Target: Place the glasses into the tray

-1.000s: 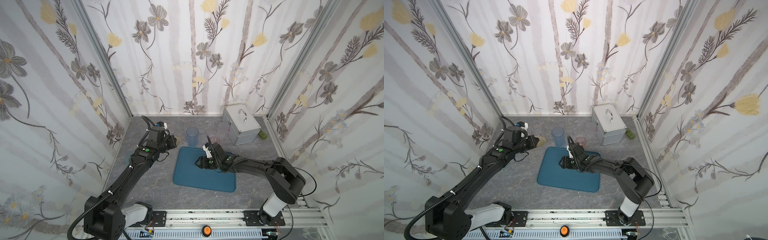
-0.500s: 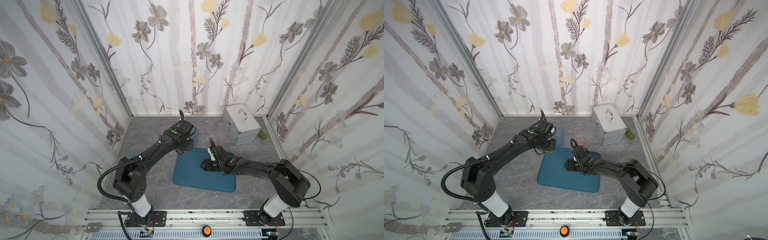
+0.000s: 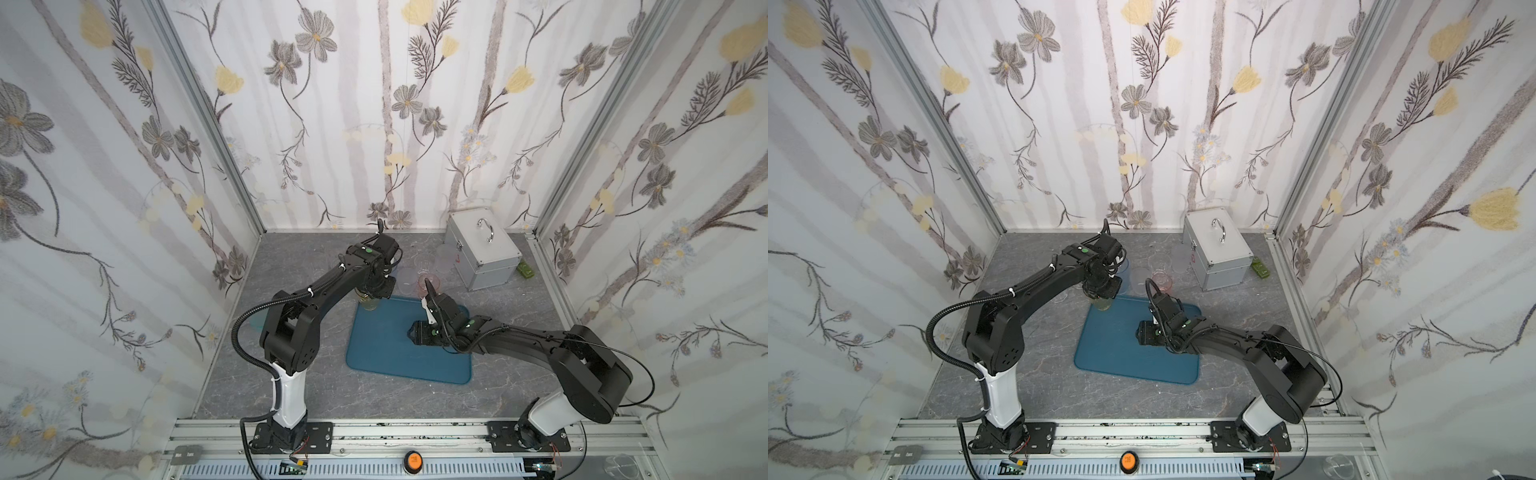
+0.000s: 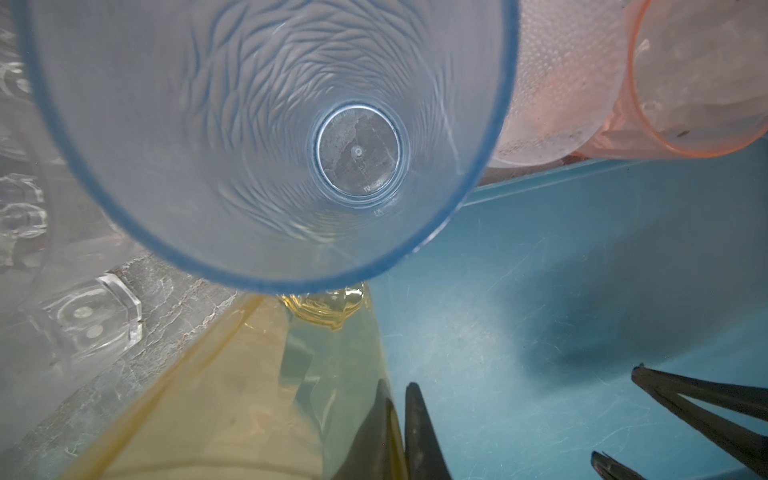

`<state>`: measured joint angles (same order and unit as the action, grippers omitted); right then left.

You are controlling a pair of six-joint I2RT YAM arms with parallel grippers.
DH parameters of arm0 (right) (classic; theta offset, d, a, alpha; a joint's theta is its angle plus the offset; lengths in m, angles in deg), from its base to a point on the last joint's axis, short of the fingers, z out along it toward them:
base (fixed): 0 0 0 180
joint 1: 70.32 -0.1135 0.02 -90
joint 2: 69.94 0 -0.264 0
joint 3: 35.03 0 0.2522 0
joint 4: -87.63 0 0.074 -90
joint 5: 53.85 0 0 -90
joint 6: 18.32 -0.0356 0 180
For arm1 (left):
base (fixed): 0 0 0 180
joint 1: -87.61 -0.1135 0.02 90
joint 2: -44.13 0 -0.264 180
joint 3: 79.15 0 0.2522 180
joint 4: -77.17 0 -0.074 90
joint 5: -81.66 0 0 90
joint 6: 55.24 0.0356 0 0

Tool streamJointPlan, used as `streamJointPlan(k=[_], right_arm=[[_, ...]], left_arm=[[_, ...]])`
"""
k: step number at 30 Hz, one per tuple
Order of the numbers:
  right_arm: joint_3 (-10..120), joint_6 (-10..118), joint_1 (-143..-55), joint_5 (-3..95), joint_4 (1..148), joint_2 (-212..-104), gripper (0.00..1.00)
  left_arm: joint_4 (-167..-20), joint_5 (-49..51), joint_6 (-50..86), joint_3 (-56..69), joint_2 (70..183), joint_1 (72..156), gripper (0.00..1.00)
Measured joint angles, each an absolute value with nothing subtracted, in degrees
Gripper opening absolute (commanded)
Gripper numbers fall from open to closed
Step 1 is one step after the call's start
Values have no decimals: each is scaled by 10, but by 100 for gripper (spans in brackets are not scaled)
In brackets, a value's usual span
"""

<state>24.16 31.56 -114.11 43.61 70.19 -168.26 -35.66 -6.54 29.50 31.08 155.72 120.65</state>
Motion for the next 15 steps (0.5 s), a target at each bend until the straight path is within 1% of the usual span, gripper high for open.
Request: streamJointPlan(k=[3, 7, 9, 12, 15], right_arm=[[241, 319, -1138, 432, 685, -1676, 63], [232, 329, -1127, 418, 666, -1641, 64], [226, 332, -1115, 409, 656, -1620, 64], [205, 346, -1087, 398, 645, -1579, 64], [183, 360, -1048, 382, 618, -1555, 64]], left_arm=[[-349, -66, 303, 315, 1561, 1206, 1], [-344, -66, 315, 316, 1564, 1206, 20], [-341, -64, 316, 316, 1568, 1206, 27], [-331, -56, 318, 321, 1570, 1207, 33], [-331, -53, 322, 334, 1566, 1207, 36]])
